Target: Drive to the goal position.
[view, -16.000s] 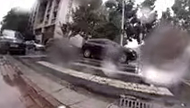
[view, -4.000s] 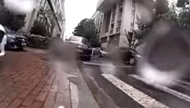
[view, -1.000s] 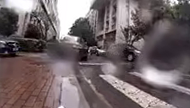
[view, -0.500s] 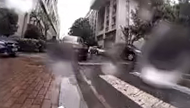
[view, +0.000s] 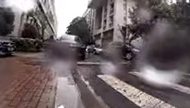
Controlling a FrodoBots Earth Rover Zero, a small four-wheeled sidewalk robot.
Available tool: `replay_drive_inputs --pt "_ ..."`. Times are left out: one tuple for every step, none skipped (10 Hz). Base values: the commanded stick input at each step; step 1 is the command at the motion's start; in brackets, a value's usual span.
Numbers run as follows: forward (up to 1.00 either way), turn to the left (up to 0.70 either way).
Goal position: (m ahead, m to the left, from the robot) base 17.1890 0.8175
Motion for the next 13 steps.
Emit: replay_drive_inputs --pt "0.20 -0.80" --pt "0.20 -0.80" --pt "0.20 -0.80" --pt "0.20 -0.80" --pt "0.20 -0.80" --pt "0.20 -0.26" --pt "0.20 0.00" --pt "0.20 0.00" --pt "0.20 0.00" --pt "0.20 0.00" --pt "0.20 0.00" --pt "0.20 0.00" --pt "0.20 0.00"
